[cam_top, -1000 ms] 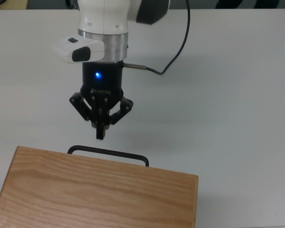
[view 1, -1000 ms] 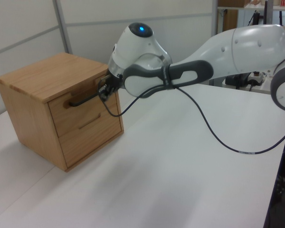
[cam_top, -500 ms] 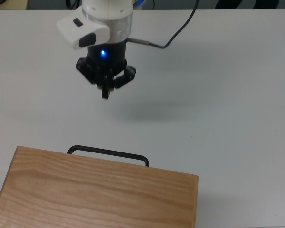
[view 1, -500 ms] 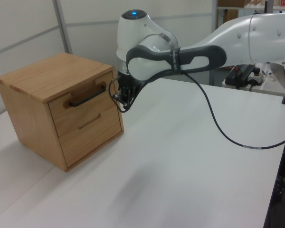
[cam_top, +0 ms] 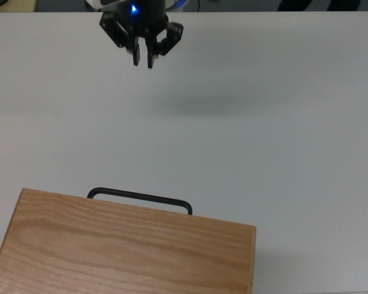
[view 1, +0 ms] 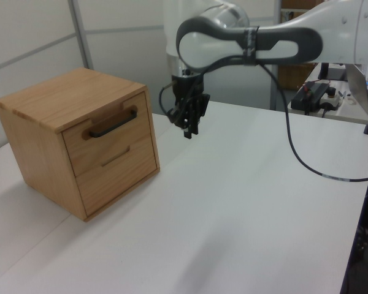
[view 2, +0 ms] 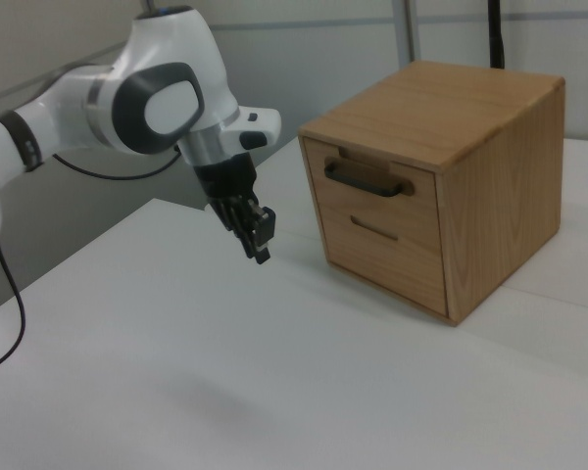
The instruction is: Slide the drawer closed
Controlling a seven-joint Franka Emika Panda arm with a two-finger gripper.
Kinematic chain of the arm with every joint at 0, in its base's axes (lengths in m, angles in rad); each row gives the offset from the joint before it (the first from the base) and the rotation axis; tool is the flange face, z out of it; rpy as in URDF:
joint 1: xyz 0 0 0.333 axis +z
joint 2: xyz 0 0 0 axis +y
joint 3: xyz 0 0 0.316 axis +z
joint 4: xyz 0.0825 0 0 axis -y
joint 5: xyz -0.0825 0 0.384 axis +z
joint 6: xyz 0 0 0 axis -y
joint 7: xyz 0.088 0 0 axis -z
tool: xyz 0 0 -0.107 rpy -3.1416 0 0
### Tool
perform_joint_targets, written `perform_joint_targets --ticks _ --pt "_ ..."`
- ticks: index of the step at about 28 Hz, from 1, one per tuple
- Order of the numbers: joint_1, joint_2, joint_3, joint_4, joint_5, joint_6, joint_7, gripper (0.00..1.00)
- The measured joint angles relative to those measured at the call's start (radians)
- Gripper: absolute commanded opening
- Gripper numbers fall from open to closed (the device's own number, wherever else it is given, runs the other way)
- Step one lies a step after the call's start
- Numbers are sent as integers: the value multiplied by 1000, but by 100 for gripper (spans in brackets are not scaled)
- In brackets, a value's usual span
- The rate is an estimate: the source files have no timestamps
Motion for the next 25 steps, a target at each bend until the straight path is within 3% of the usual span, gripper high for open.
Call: perform_joint_targets --ticks 1,9,25 --pt "0 -6 0 0 2 -10 -11 100" --pt "-1 -44 0 0 4 -88 -116 100" --pt "-4 -51 -14 -3 4 -118 -126 100"
